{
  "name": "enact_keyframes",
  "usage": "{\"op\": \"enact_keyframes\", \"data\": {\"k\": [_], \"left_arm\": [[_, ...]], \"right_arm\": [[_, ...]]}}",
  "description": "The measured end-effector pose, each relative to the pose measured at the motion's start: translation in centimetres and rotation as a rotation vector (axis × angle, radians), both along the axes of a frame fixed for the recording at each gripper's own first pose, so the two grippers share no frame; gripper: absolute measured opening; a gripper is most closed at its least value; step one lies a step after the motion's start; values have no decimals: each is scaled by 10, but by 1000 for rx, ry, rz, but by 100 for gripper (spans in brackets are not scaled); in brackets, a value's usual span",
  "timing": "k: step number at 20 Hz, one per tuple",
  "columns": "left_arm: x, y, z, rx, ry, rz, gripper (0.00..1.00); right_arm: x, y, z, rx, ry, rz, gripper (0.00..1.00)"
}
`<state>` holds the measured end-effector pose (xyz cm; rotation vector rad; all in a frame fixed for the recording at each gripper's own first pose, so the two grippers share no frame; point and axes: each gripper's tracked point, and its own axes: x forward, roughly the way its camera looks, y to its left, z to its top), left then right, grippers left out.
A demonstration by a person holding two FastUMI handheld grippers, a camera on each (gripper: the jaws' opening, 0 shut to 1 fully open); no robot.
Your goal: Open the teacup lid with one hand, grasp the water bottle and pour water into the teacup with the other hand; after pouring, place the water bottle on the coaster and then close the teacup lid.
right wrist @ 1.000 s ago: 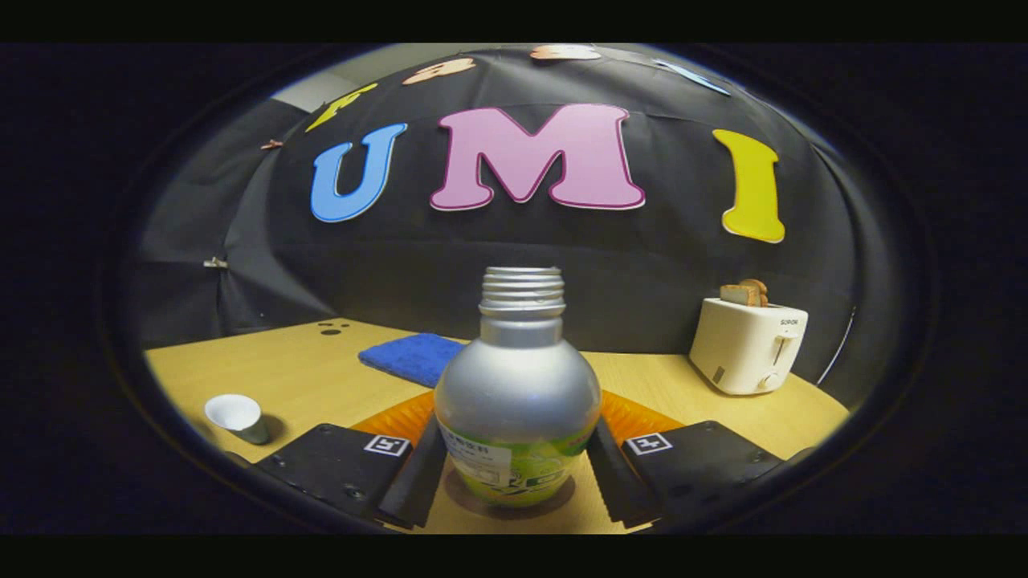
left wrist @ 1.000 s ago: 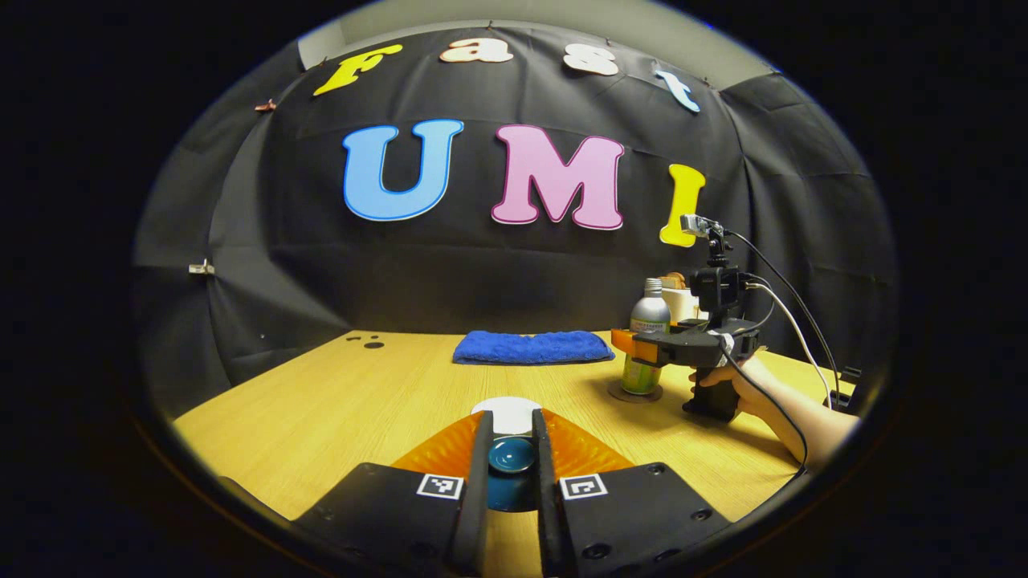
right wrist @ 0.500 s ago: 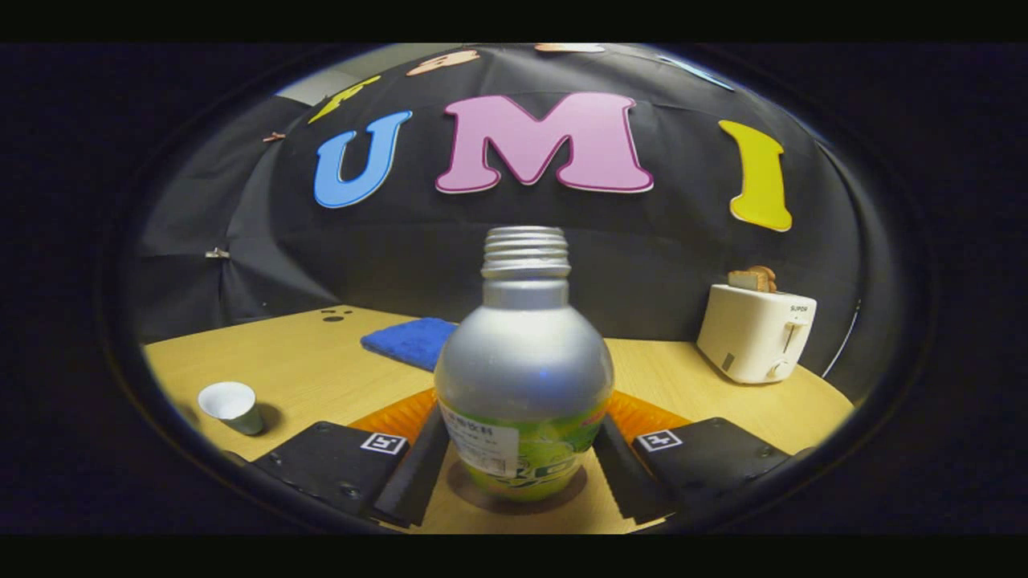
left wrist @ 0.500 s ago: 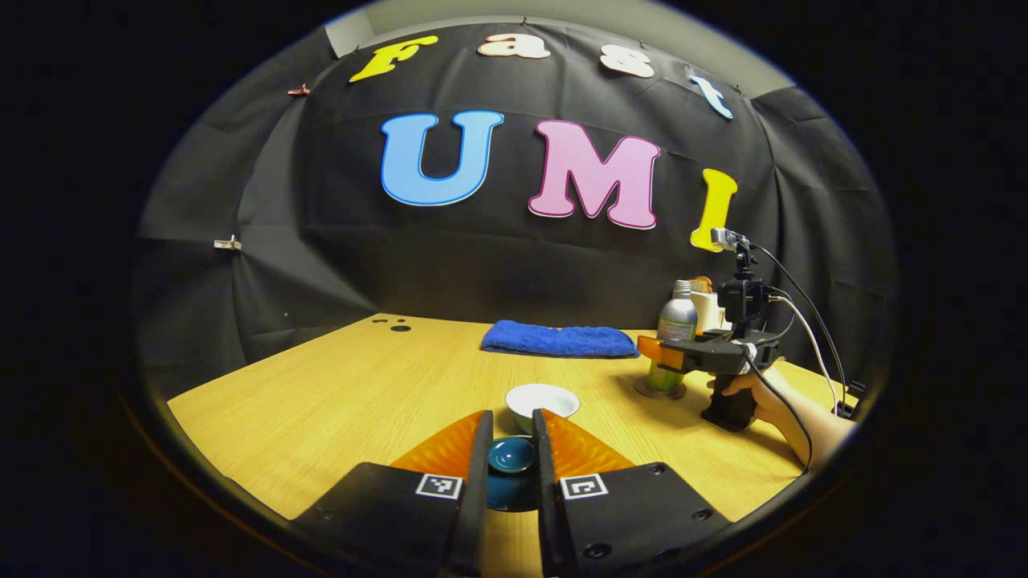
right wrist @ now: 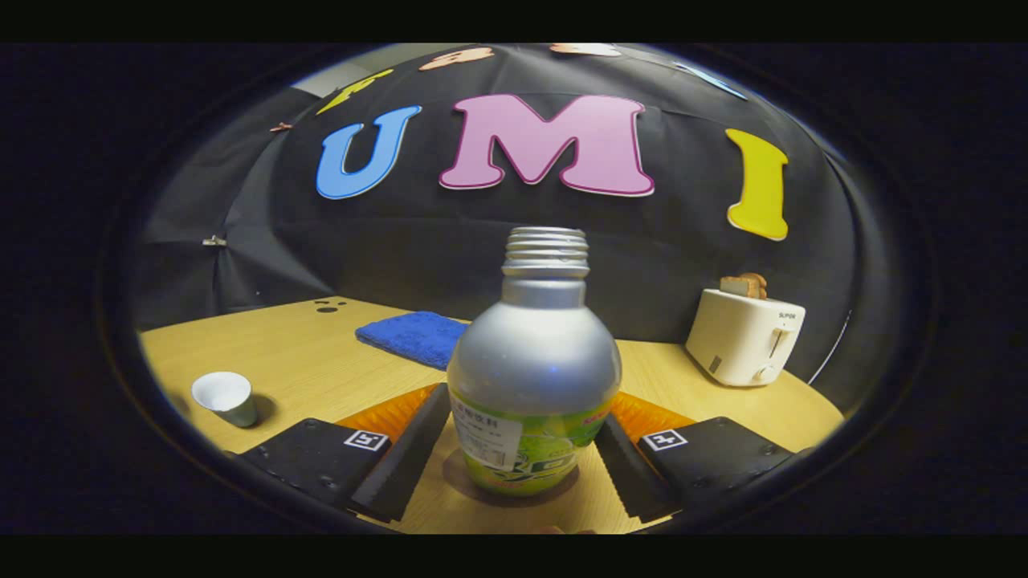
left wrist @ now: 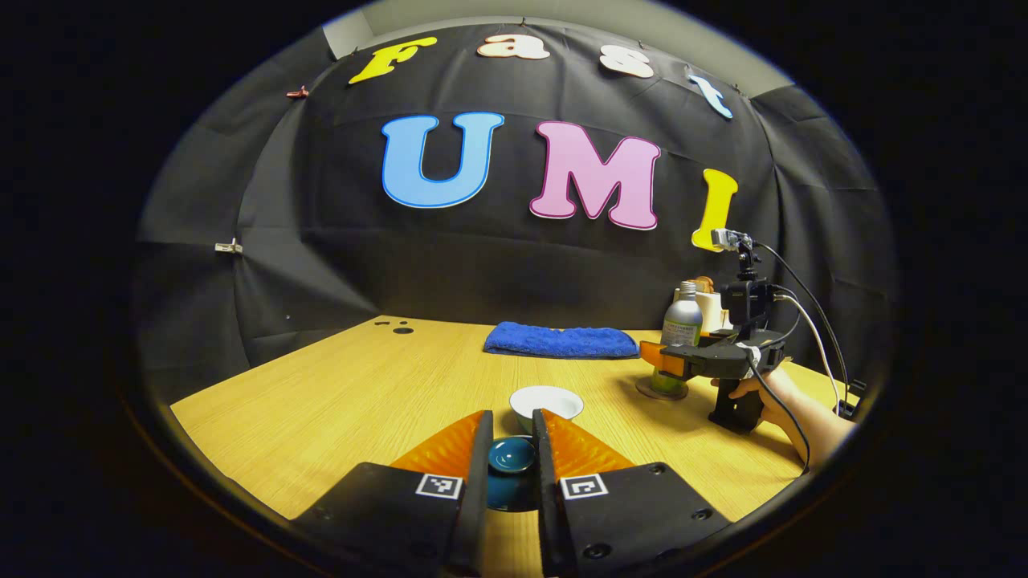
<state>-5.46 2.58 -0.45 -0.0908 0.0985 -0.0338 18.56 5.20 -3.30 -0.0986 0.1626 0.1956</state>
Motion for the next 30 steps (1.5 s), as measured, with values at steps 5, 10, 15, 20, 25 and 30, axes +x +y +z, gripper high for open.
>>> {"op": "enact_keyframes", "data": {"k": [5,10,15,20,25,30], "left_arm": [[-3,-1,2,-8,-11,6,30],[-9,5,13,8,-29,23,30],[-13,4,23,21,-60,20,30],[-11,-2,24,5,-62,1,30],[2,-8,34,13,-85,-14,30],[30,-16,48,39,-110,-48,30]], "right_arm": [[-7,-6,9,-51,-19,-10,98],[-20,-4,4,-88,24,-3,98],[-42,-5,5,-141,16,-11,98],[-60,-17,6,-117,25,-30,98],[-81,-33,5,-97,37,-40,98],[-117,-48,25,-54,6,-39,98]]}}
